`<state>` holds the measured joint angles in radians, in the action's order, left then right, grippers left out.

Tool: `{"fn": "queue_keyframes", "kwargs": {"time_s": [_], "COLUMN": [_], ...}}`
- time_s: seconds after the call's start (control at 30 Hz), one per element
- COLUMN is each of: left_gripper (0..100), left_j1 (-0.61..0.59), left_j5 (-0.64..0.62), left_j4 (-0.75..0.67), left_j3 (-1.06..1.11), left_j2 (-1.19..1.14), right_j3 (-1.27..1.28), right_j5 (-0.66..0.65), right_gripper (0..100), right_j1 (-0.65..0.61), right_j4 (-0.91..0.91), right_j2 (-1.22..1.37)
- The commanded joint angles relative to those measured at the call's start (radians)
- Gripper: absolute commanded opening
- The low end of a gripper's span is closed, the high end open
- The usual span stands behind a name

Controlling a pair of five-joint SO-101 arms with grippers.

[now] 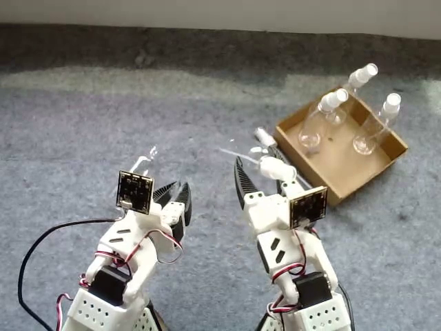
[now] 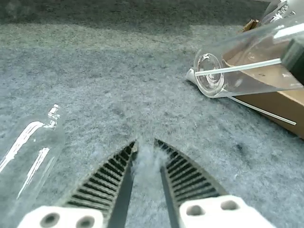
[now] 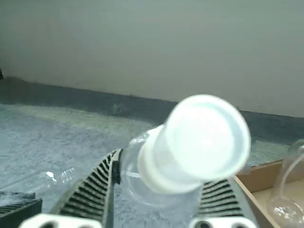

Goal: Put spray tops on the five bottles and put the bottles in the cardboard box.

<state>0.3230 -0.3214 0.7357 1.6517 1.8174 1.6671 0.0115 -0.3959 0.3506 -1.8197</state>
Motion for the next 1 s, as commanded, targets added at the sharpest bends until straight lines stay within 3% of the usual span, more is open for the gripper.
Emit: {"fn": "queue_keyframes", "kwargs": {"time_s": [0.0,0.23,0.53,0.63,0.97], "left_gripper": [0,0,0,0,0], "left_j1": [-0.008,-0.085,-0.099,-0.101,-0.101], "left_j5": [-0.003,-0.003,-0.003,-0.003,-0.003], "left_j4": [0.000,0.000,0.000,0.000,0.000], "left_j3": [0.027,0.033,0.035,0.035,0.036], "left_j2": [0.013,0.013,0.013,0.013,0.013], "right_j3": [0.028,-0.300,-0.475,-0.490,-0.524], "right_j5": [0.003,-0.015,-0.209,-0.216,-0.216], "right_gripper": [8.0,8.0,8.1,8.1,8.2], "right_j1": [0.073,0.222,0.317,0.377,0.555], "right_j4": [0.105,0.415,0.449,0.432,0.090], "right_j2": [-0.018,-0.010,0.088,0.236,0.665]}}
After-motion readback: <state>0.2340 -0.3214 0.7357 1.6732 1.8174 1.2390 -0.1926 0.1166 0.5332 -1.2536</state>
